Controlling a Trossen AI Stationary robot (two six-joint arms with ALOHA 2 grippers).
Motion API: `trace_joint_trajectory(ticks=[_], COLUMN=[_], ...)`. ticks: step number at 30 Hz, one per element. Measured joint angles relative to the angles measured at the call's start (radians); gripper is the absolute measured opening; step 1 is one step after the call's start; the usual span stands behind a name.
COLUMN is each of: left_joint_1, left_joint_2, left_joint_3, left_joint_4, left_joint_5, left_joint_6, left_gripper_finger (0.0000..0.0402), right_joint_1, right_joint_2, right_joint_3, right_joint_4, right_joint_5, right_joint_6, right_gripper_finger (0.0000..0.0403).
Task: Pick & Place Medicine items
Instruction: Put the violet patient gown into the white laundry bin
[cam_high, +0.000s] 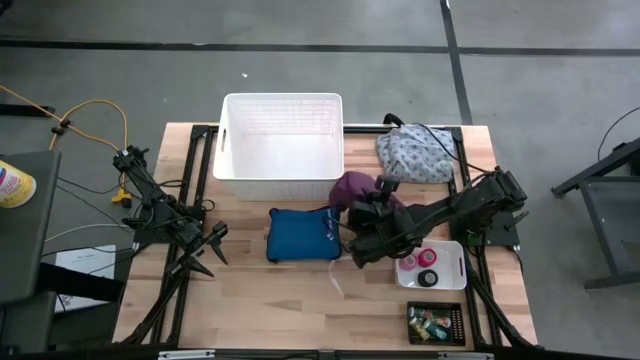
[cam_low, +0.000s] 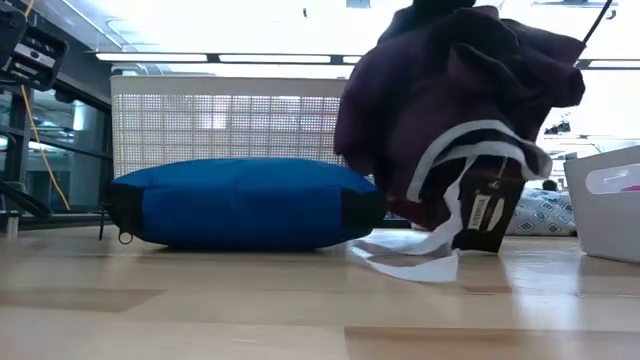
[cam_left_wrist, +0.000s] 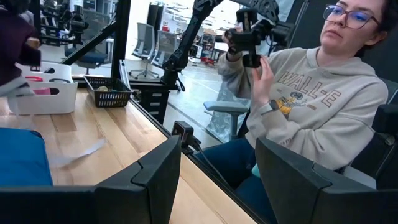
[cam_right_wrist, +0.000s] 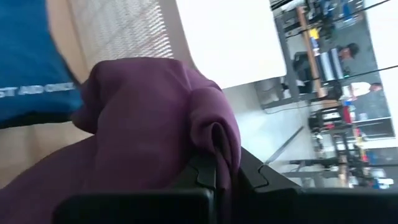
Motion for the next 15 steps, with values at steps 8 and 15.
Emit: trace_joint_trajectory(ticks=[8,15], left_joint_1=[0.0,0.0], left_joint_2=[0.0,0.0], left_joint_3=[0.0,0.0], left_joint_4=[0.0,0.0], left_joint_5=[0.0,0.0], left_joint_6=[0.0,0.0], left_gripper_finger=[0.0202,0.0202], right_joint_1=[-0.001,-0.027], right_joint_2=[0.0,-0.015], right_joint_3=[0.048,0.107], right_joint_4=[-0.121,-0.12], right_joint_5=[0.157,0.348], right_joint_6=[-0.036,-0.204], right_gripper_finger=[0.0004,0.0004])
